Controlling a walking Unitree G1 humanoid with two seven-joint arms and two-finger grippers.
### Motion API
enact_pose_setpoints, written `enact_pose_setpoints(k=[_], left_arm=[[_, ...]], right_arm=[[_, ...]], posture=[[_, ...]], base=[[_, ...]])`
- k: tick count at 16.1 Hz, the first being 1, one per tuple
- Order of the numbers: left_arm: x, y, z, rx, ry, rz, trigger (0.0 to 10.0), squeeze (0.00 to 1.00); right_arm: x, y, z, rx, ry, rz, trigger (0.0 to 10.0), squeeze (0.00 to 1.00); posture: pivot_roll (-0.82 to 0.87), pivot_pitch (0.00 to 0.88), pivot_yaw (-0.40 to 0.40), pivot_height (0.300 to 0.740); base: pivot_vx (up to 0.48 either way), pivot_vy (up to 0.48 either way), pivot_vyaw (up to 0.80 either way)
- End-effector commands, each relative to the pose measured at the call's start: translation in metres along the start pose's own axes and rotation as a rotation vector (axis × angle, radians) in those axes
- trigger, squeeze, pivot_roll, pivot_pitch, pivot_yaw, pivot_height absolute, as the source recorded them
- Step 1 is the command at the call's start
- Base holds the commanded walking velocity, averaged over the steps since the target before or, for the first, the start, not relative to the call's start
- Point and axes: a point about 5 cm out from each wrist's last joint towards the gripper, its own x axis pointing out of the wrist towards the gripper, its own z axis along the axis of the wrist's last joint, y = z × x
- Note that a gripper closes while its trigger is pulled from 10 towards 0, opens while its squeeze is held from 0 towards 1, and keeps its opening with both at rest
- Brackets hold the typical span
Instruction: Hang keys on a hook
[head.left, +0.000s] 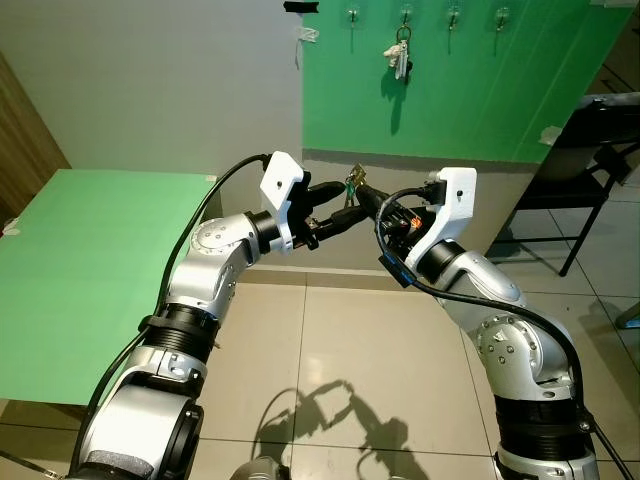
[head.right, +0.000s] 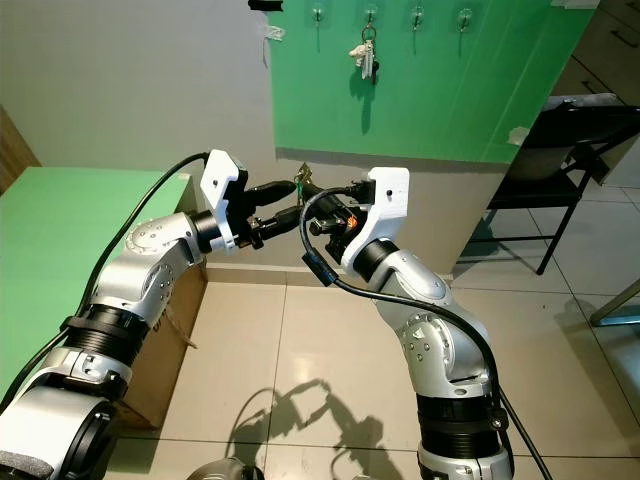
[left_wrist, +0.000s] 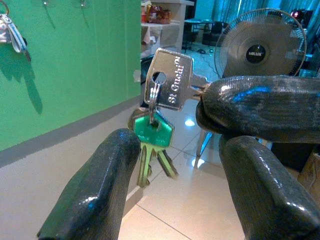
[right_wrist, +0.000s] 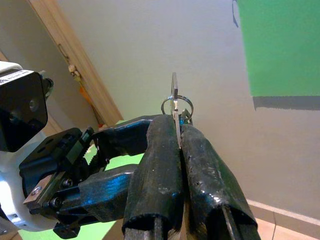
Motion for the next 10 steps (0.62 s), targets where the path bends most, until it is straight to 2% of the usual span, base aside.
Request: enact_pose_setpoints(k=[1, 10], left_arm=[[0.0046, 0.0004, 0.0065, 0.031, 0.001, -0.013, 10.0, 0.00], [0.0092, 0.0013, 0.0044, 0.043, 0.010, -0.012, 10.0, 0.00]], right_arm=[[-0.0018, 0.0042, 0.0011, 0.002, -0.001, 0.019, 0.0, 0.00], [-0.0027, 0.0111, -0.0035, 0.007, 0.024, 0.054, 0.0, 0.00]], posture=[[-0.17, 0.013, 0.024, 0.740], [-0.17, 0.000, 0.026, 0.740]], base=[[0.000, 0.000, 0.00], [0.000, 0.000, 0.00]])
